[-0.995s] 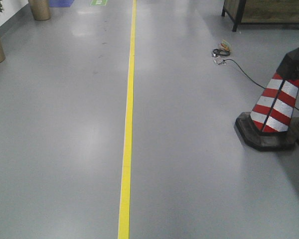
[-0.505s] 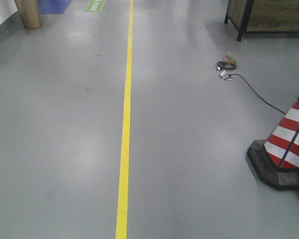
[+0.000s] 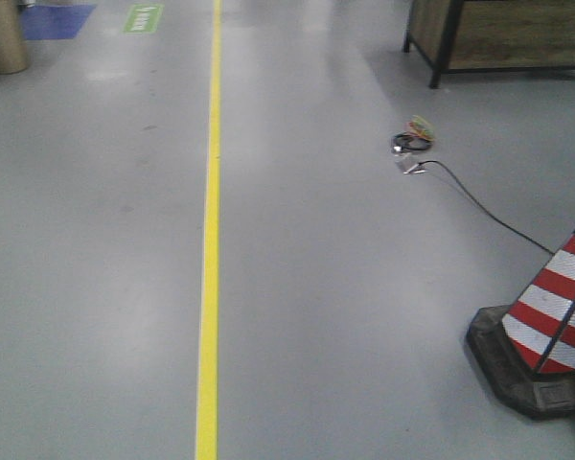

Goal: Move and align brake pads A on conveyor
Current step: 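Turn the base toward the black conveyor belt beside the cones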

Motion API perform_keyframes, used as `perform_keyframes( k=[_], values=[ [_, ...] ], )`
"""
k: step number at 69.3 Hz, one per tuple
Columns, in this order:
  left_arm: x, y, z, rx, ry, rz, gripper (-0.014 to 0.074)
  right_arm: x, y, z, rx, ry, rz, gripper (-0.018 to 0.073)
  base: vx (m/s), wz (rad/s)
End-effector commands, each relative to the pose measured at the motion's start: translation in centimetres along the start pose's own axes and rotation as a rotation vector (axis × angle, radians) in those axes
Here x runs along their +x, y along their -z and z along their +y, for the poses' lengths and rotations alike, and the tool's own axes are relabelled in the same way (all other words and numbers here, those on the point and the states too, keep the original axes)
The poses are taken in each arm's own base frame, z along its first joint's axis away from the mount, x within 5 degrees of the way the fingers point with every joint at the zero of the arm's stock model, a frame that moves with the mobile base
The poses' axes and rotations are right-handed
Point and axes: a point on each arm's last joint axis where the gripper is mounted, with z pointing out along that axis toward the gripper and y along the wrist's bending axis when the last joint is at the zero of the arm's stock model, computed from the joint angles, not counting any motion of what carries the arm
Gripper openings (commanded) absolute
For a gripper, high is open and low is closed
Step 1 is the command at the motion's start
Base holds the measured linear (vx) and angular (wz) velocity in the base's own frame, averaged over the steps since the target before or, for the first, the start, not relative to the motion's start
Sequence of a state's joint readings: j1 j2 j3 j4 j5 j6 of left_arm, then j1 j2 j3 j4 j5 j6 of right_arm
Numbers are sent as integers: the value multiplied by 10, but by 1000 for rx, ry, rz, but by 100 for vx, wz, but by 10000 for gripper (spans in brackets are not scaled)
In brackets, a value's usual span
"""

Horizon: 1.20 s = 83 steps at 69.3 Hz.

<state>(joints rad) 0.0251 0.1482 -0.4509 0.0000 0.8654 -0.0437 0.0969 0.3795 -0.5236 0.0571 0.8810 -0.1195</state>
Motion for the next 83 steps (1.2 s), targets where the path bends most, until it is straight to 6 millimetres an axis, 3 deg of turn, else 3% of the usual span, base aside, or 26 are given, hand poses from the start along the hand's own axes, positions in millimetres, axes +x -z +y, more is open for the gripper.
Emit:
perform_keyframes(
  k=[1, 26, 83],
  values=[
    [-15, 4, -1, 8, -4, -106, -6, -14, 5, -2, 20, 8, -99, -7, 40, -38],
    [-15, 4, -1, 8, -4, -106, -6, -14, 5, -2, 20, 8, -99, -7, 36, -58],
    [-15, 4, -1, 8, -4, -106, -6, -14, 5, -2, 21, 8, -100, -7, 31, -83]
  ],
)
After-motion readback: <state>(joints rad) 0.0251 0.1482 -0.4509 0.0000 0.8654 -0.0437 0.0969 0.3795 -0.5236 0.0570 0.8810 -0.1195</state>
